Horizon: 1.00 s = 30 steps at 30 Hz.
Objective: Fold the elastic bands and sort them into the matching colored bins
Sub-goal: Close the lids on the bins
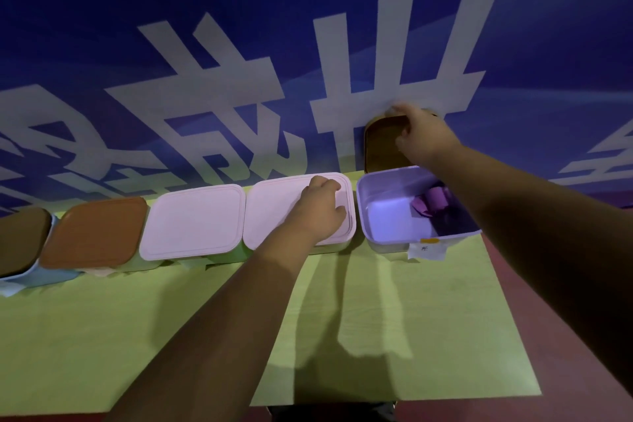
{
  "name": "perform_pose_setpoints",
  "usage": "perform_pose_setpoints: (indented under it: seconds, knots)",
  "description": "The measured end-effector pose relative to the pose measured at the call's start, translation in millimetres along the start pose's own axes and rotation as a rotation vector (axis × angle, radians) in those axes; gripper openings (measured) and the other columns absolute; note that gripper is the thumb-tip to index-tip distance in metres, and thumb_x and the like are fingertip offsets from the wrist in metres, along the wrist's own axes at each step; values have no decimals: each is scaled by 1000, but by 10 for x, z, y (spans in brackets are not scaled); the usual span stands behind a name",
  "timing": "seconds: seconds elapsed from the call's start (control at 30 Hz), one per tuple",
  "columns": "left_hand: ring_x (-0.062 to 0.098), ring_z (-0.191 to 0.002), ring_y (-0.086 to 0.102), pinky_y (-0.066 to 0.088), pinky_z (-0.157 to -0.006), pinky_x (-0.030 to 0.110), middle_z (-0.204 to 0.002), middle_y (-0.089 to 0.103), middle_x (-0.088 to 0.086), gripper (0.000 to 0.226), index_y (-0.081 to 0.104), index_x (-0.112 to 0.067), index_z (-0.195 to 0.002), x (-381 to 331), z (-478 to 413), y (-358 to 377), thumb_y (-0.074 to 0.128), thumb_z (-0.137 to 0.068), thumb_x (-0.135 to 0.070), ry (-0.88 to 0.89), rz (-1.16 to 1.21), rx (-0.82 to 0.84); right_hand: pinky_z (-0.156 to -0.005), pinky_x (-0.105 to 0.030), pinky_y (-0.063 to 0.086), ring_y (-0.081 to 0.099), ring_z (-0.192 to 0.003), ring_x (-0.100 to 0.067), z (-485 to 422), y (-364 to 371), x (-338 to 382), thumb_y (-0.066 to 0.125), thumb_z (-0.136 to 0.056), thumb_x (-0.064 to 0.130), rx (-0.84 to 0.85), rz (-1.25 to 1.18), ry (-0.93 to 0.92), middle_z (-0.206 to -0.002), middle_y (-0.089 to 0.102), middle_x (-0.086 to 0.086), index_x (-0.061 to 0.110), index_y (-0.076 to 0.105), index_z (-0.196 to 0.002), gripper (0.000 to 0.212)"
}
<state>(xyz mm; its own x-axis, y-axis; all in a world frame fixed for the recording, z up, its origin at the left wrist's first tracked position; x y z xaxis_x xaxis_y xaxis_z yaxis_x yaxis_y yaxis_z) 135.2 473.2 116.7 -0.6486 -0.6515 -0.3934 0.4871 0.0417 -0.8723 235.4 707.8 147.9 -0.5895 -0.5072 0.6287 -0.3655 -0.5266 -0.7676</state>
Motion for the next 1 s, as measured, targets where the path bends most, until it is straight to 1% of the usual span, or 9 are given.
perform_pose_setpoints:
  seconds: [0.1,0.23,0.37,0.53,0.63,0.7,0.77,0.87,1.0]
  knots:
    - [28,-135,55,48,-116,45,-157,43,0,52,49,-23,-152,10,-41,-28,65,-103,-28,-11,53,4,-79,-35,54,61,-102,-28,-78,25,-55,58,-104,12,52,-9,33,-134,54,-13,36,34,-160,66]
    - [26,-135,56,49,-115,45,-156,44,-1,51,48,-25,-152,107,-55,-30,64,-103,-29,-24,56,18,-74,-36,54,65,-96,-28,-94,92,-74,57,-108,32,-58,-70,78,-119,64,-11,26,51,-136,29]
    - [27,-133,56,48,-115,43,-156,44,0,52,47,-24,-153,140,-46,-33,63,-103,-28,27,18,37,-84,-43,61,70,-93,-28,-28,157,-34,54,-108,52,-97,-133,203,-106,71,-10,21,62,-118,33]
    - [28,-133,57,50,-112,41,-153,48,2,45,53,-19,-148,74,-155,-101,61,-105,-25,43,201,29,-84,-44,63,75,-85,-23,243,0,21,65,-102,51,-274,-303,271,-87,76,-3,19,67,-96,33]
    - [22,-122,58,45,-96,32,-138,56,0,41,56,-16,-144,-57,-276,-162,59,-106,-33,13,377,-7,-80,-46,66,76,-77,-24,487,-210,78,69,-94,29,-359,-404,323,-85,75,-8,16,62,-88,16]
    - [20,-113,57,41,-92,31,-126,60,-1,44,56,-14,-140,-163,-355,-170,56,-107,-42,-24,461,0,-69,-39,66,73,-66,-20,654,-346,106,62,-91,15,-392,-470,355,-88,71,-11,15,59,-93,4]
    - [27,-111,64,46,-90,35,-120,69,7,51,58,-13,-134,-231,-469,-122,53,-104,-55,-83,543,8,-64,-35,64,69,-65,-18,804,-470,107,58,-93,12,-398,-468,365,-97,69,-11,13,60,-111,18]
    - [35,-101,71,52,-84,40,-105,74,15,65,64,-11,-119,-313,-562,-112,43,-98,-69,-152,598,-25,-81,-44,62,66,-87,-23,960,-627,15,51,-100,16,-361,-361,355,-109,62,-4,20,53,-141,42]
    - [37,-91,72,60,-86,45,-98,74,15,64,69,-10,-109,-372,-544,-101,43,-98,-68,-214,574,-34,-91,-45,55,62,-107,-32,981,-667,-384,43,-105,21,-303,-374,420,-126,58,-14,21,34,-161,56]
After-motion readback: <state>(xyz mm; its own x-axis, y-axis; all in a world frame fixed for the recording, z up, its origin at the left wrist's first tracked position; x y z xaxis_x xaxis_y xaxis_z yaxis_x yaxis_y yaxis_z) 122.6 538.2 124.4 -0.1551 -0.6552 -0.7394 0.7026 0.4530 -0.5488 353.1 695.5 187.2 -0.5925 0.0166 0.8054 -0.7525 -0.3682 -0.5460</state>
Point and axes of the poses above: each hand's wrist, its own z-axis away from the middle knuckle, its own y-axis out of the palm, x = y × z, the point moved 3 cm from there along -z, towards the middle knuckle
